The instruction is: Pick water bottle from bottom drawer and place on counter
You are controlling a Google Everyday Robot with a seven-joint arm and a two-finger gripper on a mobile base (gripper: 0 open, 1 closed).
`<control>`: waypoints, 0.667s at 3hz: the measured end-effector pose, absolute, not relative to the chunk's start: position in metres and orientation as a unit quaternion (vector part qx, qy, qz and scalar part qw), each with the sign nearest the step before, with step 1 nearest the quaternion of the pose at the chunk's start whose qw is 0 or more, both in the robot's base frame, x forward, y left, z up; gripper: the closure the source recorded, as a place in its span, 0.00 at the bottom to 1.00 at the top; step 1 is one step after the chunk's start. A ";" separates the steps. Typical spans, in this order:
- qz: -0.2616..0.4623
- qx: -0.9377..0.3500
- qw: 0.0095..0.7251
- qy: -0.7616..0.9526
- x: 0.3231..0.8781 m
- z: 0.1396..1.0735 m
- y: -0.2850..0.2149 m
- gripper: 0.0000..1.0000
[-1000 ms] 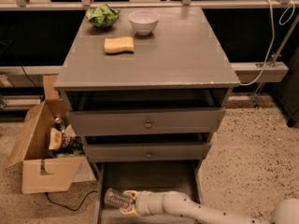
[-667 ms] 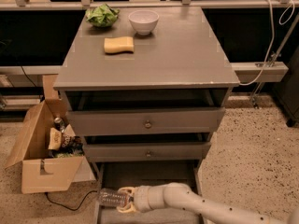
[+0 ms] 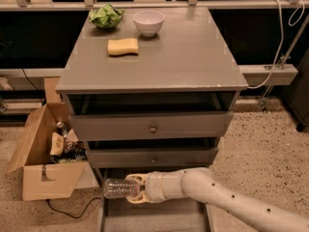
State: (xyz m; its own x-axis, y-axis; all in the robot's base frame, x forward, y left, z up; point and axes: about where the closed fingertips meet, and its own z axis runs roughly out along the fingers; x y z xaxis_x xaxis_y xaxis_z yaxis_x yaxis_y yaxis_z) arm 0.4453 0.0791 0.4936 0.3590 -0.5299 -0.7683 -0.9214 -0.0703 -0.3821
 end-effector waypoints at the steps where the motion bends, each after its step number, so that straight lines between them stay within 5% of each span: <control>1: 0.211 -0.702 0.446 0.514 0.449 0.513 0.075 1.00; 2: 0.211 -0.702 0.446 0.514 0.449 0.513 0.075 1.00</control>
Offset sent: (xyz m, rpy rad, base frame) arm 0.0033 -0.0039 0.0190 -0.0041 -0.0303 0.0015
